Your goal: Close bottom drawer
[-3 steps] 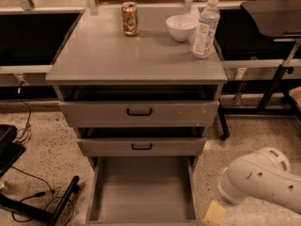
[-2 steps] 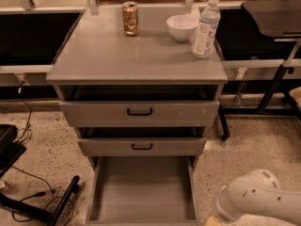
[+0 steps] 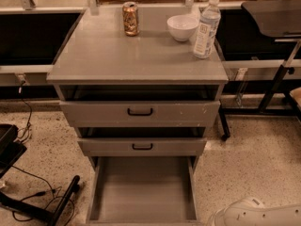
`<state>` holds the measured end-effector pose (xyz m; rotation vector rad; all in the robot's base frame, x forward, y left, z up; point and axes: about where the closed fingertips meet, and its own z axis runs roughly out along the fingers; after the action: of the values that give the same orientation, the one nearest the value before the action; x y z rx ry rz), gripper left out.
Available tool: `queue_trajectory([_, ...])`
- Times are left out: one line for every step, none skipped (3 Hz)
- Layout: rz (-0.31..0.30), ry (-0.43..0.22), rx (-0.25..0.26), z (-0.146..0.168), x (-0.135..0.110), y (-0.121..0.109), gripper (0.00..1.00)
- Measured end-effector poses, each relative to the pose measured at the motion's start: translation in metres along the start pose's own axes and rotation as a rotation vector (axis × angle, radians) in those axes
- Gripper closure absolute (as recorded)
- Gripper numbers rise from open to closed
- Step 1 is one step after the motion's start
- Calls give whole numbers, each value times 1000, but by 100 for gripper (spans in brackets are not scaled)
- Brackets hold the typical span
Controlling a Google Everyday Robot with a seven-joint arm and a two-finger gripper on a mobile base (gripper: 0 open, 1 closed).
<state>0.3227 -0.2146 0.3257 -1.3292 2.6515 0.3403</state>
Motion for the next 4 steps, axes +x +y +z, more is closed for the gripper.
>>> queue_trajectory([12, -16, -35, 42, 4, 1, 89])
queue_trajectory([17, -14, -50, 48, 6, 7, 100])
queue_trajectory([17, -14, -50, 48, 6, 7, 100])
queue_trajectory([17, -20, -102, 80, 6, 15, 100])
